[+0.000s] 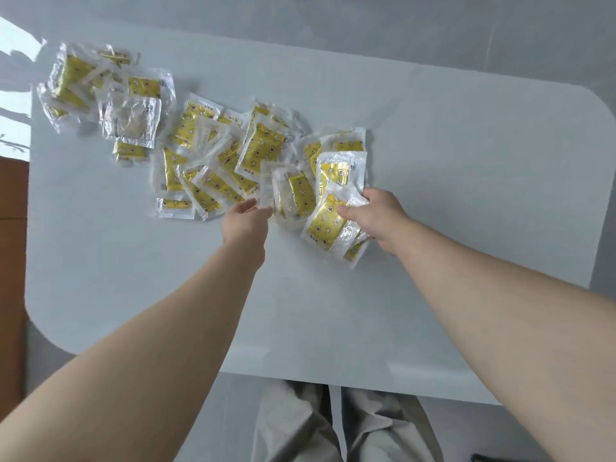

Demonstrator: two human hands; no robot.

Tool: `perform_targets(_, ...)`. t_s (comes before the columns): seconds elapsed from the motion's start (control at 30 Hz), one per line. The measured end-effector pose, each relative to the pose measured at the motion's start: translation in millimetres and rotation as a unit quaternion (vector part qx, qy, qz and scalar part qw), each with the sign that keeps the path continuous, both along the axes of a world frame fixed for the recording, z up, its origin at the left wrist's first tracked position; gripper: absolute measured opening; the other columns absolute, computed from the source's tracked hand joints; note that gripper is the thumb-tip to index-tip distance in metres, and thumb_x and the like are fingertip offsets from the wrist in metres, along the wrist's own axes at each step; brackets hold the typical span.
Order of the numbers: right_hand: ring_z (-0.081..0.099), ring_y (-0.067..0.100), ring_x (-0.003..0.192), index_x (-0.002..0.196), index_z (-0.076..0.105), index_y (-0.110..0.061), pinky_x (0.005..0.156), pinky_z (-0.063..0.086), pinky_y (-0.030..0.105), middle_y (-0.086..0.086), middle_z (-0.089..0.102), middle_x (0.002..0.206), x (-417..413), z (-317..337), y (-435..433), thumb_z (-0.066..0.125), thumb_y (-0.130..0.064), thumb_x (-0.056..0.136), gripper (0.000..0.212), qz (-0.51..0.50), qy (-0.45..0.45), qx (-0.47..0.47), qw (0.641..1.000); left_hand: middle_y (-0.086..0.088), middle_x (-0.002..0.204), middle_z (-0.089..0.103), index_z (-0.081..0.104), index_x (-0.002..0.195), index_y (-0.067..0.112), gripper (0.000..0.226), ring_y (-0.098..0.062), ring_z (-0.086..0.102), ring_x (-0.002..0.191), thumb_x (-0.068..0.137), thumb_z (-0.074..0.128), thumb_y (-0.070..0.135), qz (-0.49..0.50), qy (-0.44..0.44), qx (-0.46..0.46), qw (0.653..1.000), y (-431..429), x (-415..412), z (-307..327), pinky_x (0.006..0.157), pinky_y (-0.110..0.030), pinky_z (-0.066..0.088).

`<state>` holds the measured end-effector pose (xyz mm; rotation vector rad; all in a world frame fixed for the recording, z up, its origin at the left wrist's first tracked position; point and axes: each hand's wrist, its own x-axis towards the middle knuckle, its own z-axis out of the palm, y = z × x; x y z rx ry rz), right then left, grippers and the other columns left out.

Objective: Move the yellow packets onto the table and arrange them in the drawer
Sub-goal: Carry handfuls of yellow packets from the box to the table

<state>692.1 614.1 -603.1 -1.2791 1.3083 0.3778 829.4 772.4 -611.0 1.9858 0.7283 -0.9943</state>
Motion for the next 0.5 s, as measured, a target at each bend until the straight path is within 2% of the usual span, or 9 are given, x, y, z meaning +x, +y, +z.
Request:
perform_targets(0.03, 0.039, 0.027, 0.145, 0.157, 0.034, -0.010, 0.115, 0.037, 0.037, 0.006, 0.035, 0.162, 9.5, -5.2, -0.6, 0.079, -0.027, 0.089, 0.083, 0.010, -0.004, -0.004, 1.000, 0.002, 0.115, 0.067, 0.066, 0.121, 0.022, 0.035, -0.015, 0.056, 0.089, 0.088, 0.073, 0.013, 0.000, -0.004, 0.002, 1.000, 3.9, 0.5, 1.1, 0.093, -0.033, 0.051)
perform_targets(0.1, 0.048, 0.026, 0.139, 0.152, 0.043, -0.012, 0.112, 0.042, 0.038, 0.004, 0.047, 0.154, 28.1, -16.4, -0.1, 0.084, -0.031, 0.083, 0.082, 0.036, 0.002, -0.015, 0.999, 0.004, 0.105, 0.068, 0.066, 0.117, 0.021, 0.030, -0.016, 0.061, 0.092, 0.089, 0.070, 0.011, 0.000, -0.006, 0.004, 1.000, 13.7, 1.5, 2.9, 0.097, -0.035, 0.053)
perform_targets(0.17, 0.059, 0.023, 0.124, 0.144, 0.054, -0.013, 0.098, 0.050, 0.033, 0.000, 0.060, 0.137, 42.5, -31.0, -0.2, 0.087, -0.036, 0.078, 0.077, 0.070, 0.012, -0.053, 0.996, 0.004, 0.094, 0.068, 0.065, 0.114, 0.020, 0.026, -0.017, 0.065, 0.095, 0.090, 0.067, 0.009, 0.001, -0.001, -0.009, 1.000, 23.6, 0.1, 5.0, 0.097, -0.037, 0.054)
perform_targets(0.23, 0.060, 0.023, 0.110, 0.132, 0.059, -0.013, 0.082, 0.045, 0.028, 0.002, 0.062, 0.123, 54.9, -40.7, 3.4, 0.084, -0.040, 0.080, 0.064, 0.158, 0.039, -0.141, 0.976, 0.003, 0.091, 0.068, 0.064, 0.113, 0.018, 0.025, -0.017, 0.066, 0.093, 0.091, 0.065, 0.008, 0.008, 0.007, -0.026, 1.000, 33.7, -1.1, 6.7, 0.093, -0.035, 0.054)
perform_targets(0.27, 0.059, 0.026, 0.111, 0.129, 0.059, -0.014, 0.081, 0.043, 0.030, 0.005, 0.060, 0.125, 59.6, -44.7, 6.4, 0.082, -0.043, 0.082, 0.061, 0.202, 0.058, -0.194, 0.958, 0.002, 0.092, 0.068, 0.064, 0.113, 0.018, 0.024, -0.017, 0.067, 0.093, 0.091, 0.065, 0.007, 0.013, 0.011, -0.033, 0.999, 38.4, -1.5, 7.1, 0.091, -0.034, 0.054)
perform_targets(0.37, 0.055, 0.033, 0.123, 0.133, 0.053, -0.016, 0.089, 0.048, 0.040, 0.010, 0.046, 0.139, 67.9, -48.5, 18.4, 0.079, -0.053, 0.081, 0.069, 0.246, 0.116, -0.283, 0.920, -0.001, 0.097, 0.068, 0.063, 0.108, 0.018, 0.020, -0.016, 0.069, 0.090, 0.092, 0.064, 0.006, 0.033, 0.024, -0.046, 0.998, 50.6, -3.5, 10.4, 0.088, -0.033, 0.055)
perform_targets(0.5, 0.046, 0.033, 0.128, 0.139, 0.043, -0.016, 0.095, 0.045, 0.044, 0.013, 0.040, 0.141, 67.2, -36.4, 28.8, 0.075, -0.063, 0.079, 0.083, 0.267, 0.209, -0.316, 0.886, -0.001, 0.098, 0.068, 0.063, 0.108, 0.017, 0.019, -0.016, 0.069, 0.088, 0.093, 0.063, 0.005, 0.048, 0.031, -0.055, 0.997, 58.7, -5.1, 23.4, 0.083, -0.030, 0.055)
